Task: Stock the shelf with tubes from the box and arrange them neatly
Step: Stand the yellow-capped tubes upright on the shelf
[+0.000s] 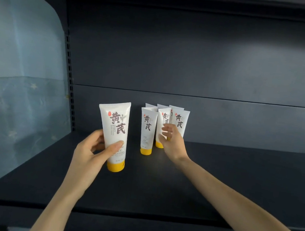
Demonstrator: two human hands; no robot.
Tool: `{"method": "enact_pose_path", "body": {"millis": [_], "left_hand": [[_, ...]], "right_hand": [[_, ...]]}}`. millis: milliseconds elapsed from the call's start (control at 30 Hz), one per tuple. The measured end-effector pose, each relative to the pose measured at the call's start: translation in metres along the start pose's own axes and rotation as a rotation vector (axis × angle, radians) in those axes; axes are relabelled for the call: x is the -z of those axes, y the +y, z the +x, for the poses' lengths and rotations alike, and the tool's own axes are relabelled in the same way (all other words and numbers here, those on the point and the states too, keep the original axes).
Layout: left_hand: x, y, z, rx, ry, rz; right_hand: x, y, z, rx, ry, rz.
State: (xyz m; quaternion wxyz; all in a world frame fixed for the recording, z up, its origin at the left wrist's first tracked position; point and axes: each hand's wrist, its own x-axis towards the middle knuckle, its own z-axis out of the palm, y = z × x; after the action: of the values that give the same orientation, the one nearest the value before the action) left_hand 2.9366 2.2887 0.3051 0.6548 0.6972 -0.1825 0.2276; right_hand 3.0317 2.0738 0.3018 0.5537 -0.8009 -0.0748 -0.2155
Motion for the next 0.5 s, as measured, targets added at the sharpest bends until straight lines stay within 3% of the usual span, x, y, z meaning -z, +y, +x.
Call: {"method": "enact_pose_path", "body": {"millis": [100, 367, 500], "left_hand": [[-0.01, 0.003, 0.005, 0.013, 0.002, -0.044], [-0.045, 0.02, 0.012, 0.053, -0.101, -0.187], [-0.062, 0.026, 0.008, 0.064, -0.143, -0.229]], "right_hand": [[0.009, -0.025, -0.025, 0.102, 0.011, 0.095], [0.023, -0.05, -0.104, 0.341, -0.294, 0.149], [0.03, -0.047, -0.114, 0.358, -0.206, 0.13]]}}
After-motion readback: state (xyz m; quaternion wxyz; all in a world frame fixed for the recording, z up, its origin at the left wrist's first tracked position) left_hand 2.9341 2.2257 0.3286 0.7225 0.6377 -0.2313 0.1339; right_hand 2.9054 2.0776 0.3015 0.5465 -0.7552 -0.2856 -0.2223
